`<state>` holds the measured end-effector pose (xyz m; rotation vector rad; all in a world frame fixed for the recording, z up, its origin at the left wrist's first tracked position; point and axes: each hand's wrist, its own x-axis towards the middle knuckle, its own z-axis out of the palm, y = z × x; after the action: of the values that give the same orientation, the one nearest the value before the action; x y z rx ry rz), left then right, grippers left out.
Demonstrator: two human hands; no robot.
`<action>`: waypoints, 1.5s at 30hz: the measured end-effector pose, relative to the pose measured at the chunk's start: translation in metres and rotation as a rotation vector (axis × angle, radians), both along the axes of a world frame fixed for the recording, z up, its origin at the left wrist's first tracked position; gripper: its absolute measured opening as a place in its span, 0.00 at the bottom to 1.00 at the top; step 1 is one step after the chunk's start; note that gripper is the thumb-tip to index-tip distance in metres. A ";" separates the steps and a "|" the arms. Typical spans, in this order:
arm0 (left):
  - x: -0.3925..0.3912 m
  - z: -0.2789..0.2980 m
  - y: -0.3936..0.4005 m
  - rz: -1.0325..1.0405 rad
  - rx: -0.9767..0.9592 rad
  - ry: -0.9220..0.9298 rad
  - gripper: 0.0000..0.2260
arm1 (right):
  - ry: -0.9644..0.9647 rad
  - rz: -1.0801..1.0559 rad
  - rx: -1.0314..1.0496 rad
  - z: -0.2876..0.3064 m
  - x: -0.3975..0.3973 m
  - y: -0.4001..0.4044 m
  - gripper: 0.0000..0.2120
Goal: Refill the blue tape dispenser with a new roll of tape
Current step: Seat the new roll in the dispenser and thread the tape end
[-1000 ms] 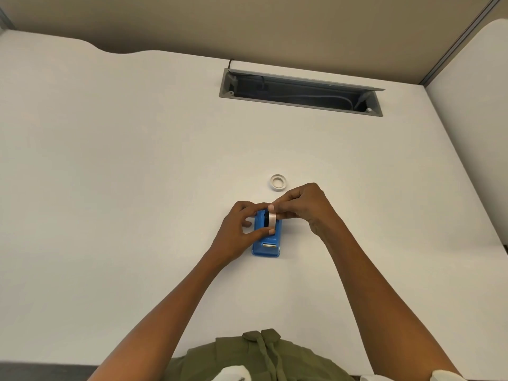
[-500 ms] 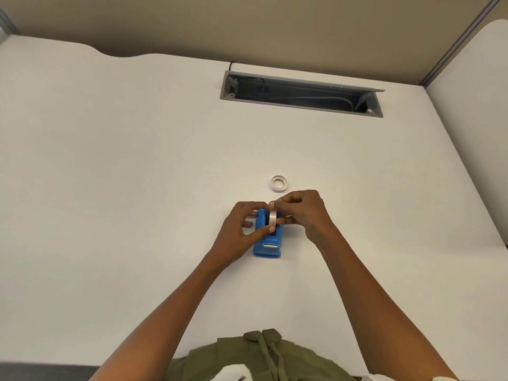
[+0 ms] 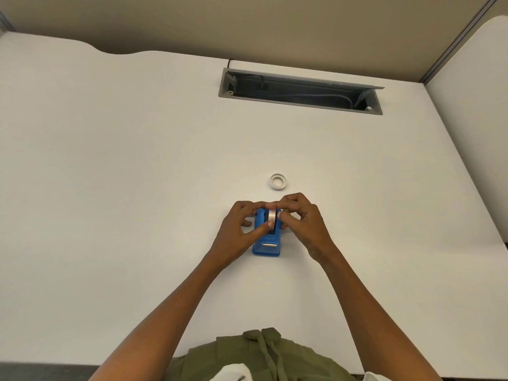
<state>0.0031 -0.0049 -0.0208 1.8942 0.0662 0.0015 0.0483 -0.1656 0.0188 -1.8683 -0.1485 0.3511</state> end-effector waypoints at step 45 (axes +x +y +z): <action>-0.001 0.007 0.000 -0.030 0.034 0.029 0.22 | 0.009 -0.079 -0.008 0.003 0.005 0.000 0.05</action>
<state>0.0022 -0.0046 -0.0138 1.9296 0.0573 -0.0457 0.0530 -0.1655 0.0219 -1.8745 -0.0673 0.3056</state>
